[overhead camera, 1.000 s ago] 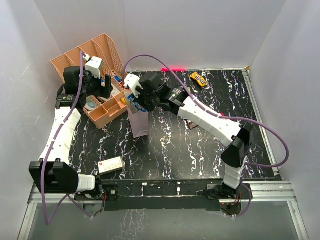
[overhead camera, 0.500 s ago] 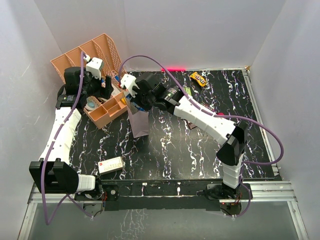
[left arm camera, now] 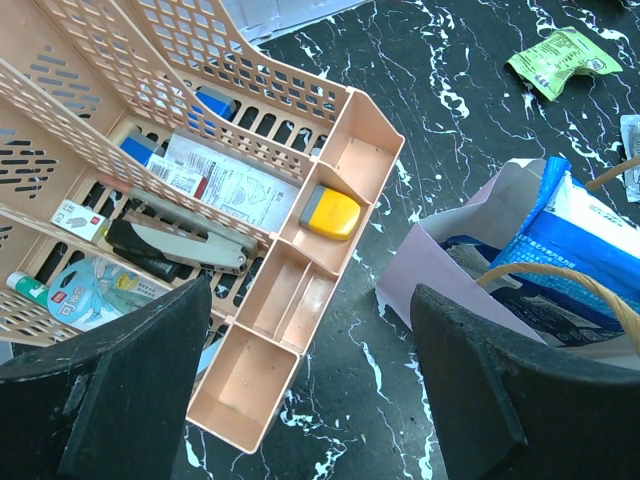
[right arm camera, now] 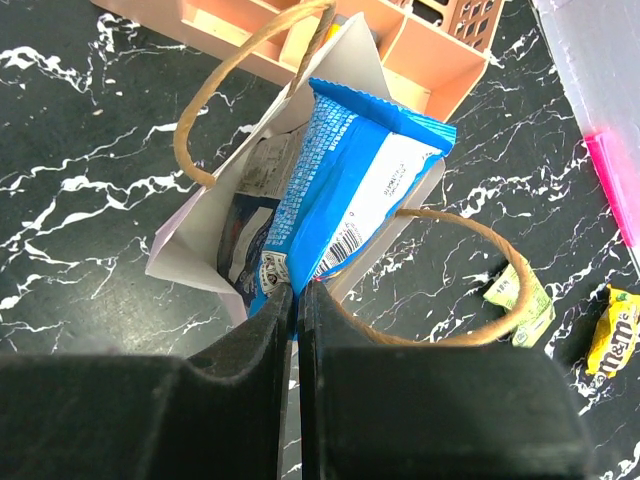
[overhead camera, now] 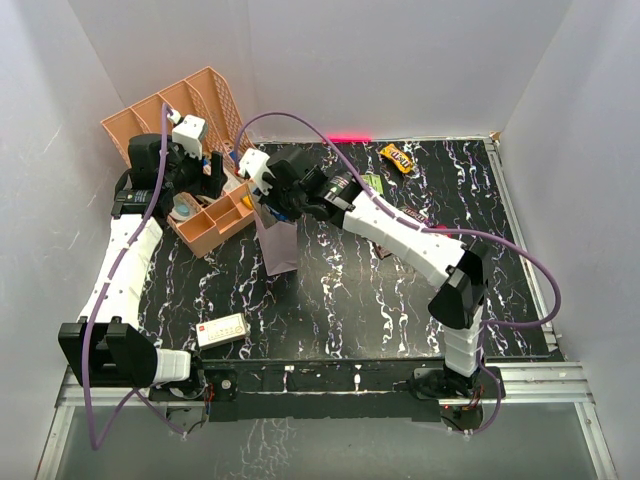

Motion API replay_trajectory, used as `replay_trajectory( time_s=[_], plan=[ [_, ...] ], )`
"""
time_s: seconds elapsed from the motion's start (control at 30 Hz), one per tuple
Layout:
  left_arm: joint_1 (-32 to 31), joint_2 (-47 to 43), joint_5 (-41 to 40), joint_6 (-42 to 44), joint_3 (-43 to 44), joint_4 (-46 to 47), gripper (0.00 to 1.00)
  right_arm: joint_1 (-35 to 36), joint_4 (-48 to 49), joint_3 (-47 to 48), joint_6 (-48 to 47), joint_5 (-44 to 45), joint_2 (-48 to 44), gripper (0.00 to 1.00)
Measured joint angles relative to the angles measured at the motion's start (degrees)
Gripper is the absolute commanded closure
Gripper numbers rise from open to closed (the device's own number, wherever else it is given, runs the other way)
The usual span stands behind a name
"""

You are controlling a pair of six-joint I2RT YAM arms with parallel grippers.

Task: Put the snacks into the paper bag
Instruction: Place the snack in the paper bag.

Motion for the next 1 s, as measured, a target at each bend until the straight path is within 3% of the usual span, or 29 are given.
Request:
replay_trajectory(
  time_s=[1.0],
  plan=[
    [0.37, -0.61, 0.96, 0.17, -0.9, 0.04, 0.2, 0.44, -0.15, -0.22, -2.56, -0.68, 1.75, 0.91]
  ],
)
